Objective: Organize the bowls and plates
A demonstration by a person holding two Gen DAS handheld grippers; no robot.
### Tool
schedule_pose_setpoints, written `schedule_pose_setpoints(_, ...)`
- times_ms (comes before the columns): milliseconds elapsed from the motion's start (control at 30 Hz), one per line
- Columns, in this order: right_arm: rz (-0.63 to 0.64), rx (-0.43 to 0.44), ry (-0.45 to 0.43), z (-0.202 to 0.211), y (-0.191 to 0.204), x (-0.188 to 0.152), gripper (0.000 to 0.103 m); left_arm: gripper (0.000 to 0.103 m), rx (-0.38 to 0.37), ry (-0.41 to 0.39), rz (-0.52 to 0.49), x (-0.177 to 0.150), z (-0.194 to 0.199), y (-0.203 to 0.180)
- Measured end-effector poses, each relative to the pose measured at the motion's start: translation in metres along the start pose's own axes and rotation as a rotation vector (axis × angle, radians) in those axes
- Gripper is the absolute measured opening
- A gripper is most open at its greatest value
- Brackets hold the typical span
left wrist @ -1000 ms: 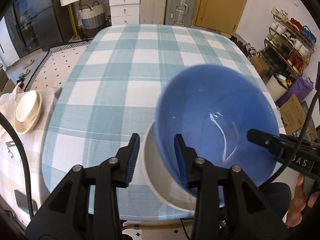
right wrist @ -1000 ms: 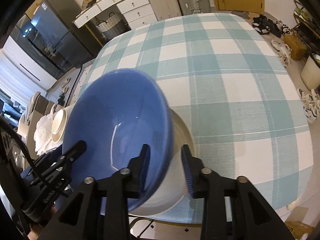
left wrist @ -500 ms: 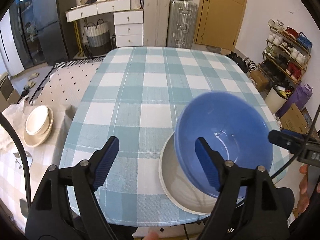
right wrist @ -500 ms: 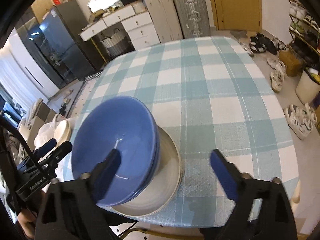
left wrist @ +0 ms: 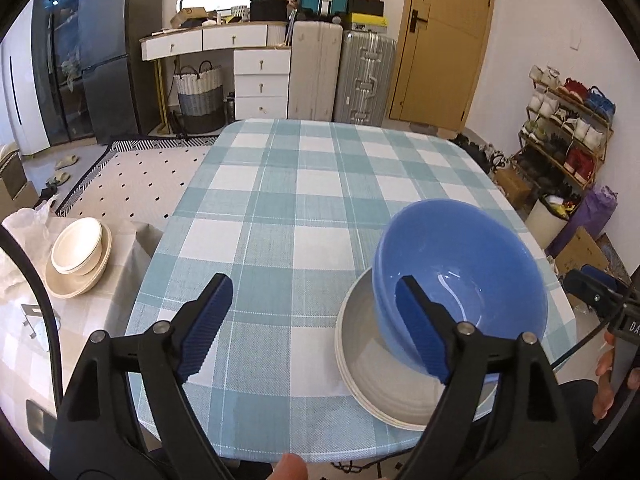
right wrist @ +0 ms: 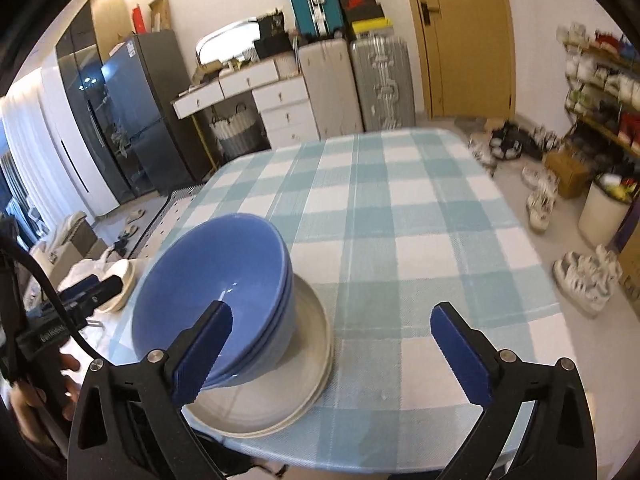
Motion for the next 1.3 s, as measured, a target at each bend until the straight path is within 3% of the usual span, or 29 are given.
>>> schedule_pose_setpoints(100, 0.056, -0.030, -0.064, 0.007, 0.002, -0.002, 0.101, 0.101, -0.014, -0.028, -0.003, -0.001, 0.001, 0.000)
schedule_pose_setpoints(667, 0.117, -0.048, -0.191, 0.003, 0.000, -0.003, 0.102, 0.101, 0.015, -0.072, -0.004, -0.025, -0.011, 0.017)
schedule_pose_setpoints(1300, 0.164, -0.056, -0.231, 0.006, 0.010, -0.013, 0.102, 0.101, 0.051, -0.124, -0.050, -0.038, -0.010, 0.017)
Point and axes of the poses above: each gripper's, at about its wrist camera, not at the fingertips, and z roughly against the way its jaws point, y to its left, x to its top, the point moved 9 cm from there along -z, roughly the way its jaws point, and after that the axes turned 3 degrees about -x, right-handed, at the moved point
